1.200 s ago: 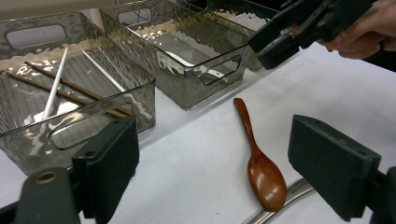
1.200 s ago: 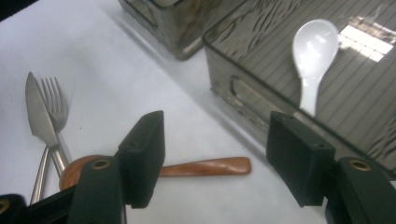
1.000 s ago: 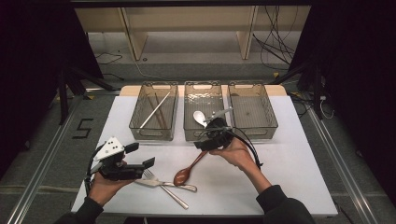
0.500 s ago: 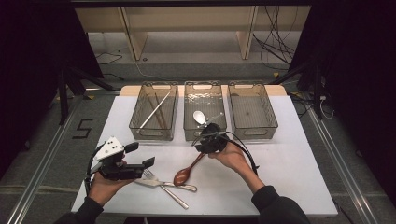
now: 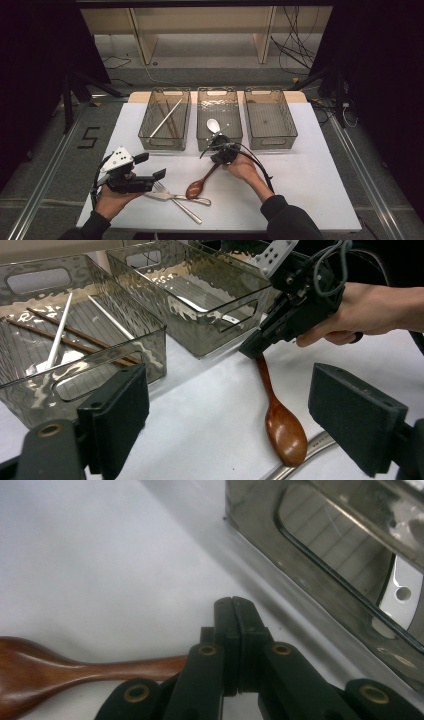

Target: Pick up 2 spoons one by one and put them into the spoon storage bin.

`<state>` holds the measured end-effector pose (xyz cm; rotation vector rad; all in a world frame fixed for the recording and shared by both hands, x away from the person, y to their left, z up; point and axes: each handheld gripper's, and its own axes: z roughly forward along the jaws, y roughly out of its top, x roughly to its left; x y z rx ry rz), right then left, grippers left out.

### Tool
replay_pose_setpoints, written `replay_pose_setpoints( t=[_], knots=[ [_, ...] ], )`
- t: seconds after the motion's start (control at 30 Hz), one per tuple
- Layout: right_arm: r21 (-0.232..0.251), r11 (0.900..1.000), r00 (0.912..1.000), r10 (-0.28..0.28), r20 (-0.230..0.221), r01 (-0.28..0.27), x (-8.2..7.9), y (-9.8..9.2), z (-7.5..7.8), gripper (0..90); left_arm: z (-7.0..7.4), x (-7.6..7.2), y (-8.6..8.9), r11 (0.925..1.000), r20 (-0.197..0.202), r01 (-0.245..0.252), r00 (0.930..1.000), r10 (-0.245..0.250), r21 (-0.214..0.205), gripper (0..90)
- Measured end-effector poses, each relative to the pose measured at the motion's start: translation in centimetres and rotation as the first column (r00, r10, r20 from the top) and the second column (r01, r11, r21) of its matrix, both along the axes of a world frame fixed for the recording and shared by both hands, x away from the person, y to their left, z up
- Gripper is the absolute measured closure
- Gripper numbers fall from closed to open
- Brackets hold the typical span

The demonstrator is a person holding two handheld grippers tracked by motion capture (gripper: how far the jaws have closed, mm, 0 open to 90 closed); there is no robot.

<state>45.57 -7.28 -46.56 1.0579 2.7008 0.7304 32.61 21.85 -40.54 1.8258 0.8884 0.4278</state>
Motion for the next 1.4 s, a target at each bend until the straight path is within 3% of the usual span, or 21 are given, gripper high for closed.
replay_pose_setpoints(
  t=[0.33, 0.67, 1.13, 1.4],
  knots=[
    [-0.058, 0.9983, 0.9994, 0.004, -0.035, -0.006, -0.5, -0.8, 0.2, 90.0, 0.0, 0.0, 0.0, 1.0000, 0.000, 0.000, 1.0000, 0.000, 0.002, 16.2],
    [-0.100, 0.9947, 0.9975, -0.032, -0.062, 0.025, -1.3, -3.8, 0.3, 90.0, 0.0, 0.0, -0.2, 1.0000, -0.002, 0.000, 1.0000, 0.000, 0.002, 16.2],
    [-0.109, 0.9927, 0.9915, -0.065, -0.113, 0.053, -3.8, -8.0, 0.7, 89.2, -0.1, 0.0, -0.3, 1.0000, -0.004, 0.005, 1.0000, -0.005, 0.008, 16.2],
    [-0.112, 0.9932, 0.9901, -0.046, -0.133, 0.031, -5.5, -8.9, 0.9, 88.5, -0.1, 0.0, -0.4, 0.9999, -0.003, 0.007, 1.0000, -0.007, 0.009, 16.3]
  ],
)
